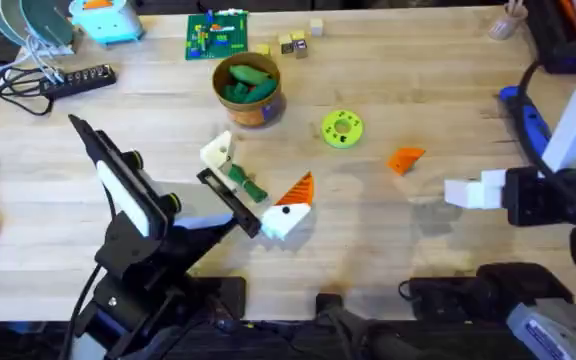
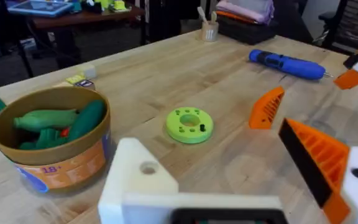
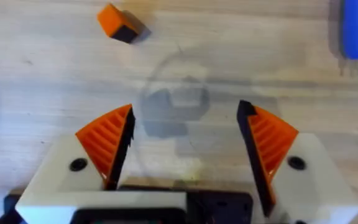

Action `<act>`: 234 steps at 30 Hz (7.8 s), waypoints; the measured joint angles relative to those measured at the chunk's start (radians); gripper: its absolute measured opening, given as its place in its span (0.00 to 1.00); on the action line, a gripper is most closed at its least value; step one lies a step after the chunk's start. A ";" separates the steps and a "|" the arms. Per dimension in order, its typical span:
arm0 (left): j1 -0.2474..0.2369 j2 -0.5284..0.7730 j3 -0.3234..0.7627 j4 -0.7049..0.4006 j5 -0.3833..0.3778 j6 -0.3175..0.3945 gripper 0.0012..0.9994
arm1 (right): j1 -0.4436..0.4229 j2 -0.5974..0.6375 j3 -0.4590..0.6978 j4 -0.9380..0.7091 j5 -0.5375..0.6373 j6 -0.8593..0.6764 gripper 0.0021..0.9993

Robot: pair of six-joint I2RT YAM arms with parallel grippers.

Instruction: Pick up the gripper from the table and insert it into the empty holder that is missing its gripper. Then pick up a screw, insert it into the mounting hole, and use the screwdriver to tighten it. Finally, clean up the table by picking up the vegetable and placing it into the bucket.

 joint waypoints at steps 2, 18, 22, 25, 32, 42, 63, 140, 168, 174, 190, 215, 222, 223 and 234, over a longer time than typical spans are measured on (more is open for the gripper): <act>0.000 0.000 0.000 0.000 0.000 0.000 0.99 | 0.000 0.000 0.000 0.038 -0.023 0.000 0.99; 0.000 0.000 0.000 0.000 0.000 0.000 0.99 | 0.056 0.102 0.000 0.126 -0.165 -0.170 0.99; 0.000 0.000 0.000 0.000 0.000 0.000 0.99 | 0.104 0.237 0.000 0.174 -0.171 -0.200 0.99; 0.000 0.000 0.000 0.000 0.000 0.000 0.99 | 0.125 0.327 0.000 0.227 -0.172 -0.207 0.99; 0.000 0.000 0.000 0.000 0.000 0.000 0.99 | 0.131 0.468 0.000 0.340 -0.172 -0.214 0.99; 0.000 0.000 0.000 0.000 0.000 0.000 0.99 | 0.131 0.560 0.000 0.391 -0.170 -0.233 0.85; 0.000 0.000 0.000 0.000 0.000 0.000 0.99 | 0.131 0.534 0.014 0.447 -0.265 -0.079 0.01; 0.000 0.000 0.000 0.003 0.056 -0.116 0.99 | 0.474 1.132 0.102 1.590 -1.329 1.149 0.01; 0.002 0.000 0.000 0.002 0.026 -0.120 0.99 | 0.562 1.144 0.140 1.595 -1.255 1.148 0.01; 0.007 0.000 0.000 0.000 0.006 -0.124 0.99 | 0.577 1.144 0.145 1.600 -1.209 1.148 0.01; 0.000 0.000 0.000 0.002 0.041 -0.126 0.99 | 0.561 1.144 0.147 1.610 -1.195 1.143 0.34; -0.002 0.000 0.000 0.003 0.057 -0.123 0.99 | 0.340 1.144 0.178 1.657 -1.140 0.968 0.99; -0.002 0.000 0.000 0.003 0.057 -0.123 0.99 | 0.242 1.144 0.370 1.294 -1.040 0.749 0.99; -0.002 0.000 0.000 0.003 0.057 -0.123 0.99 | 0.236 1.144 0.396 1.223 -1.023 0.709 0.99; -0.002 0.000 0.000 0.003 0.060 -0.123 0.99 | 0.338 1.074 0.624 0.324 -0.456 0.140 0.99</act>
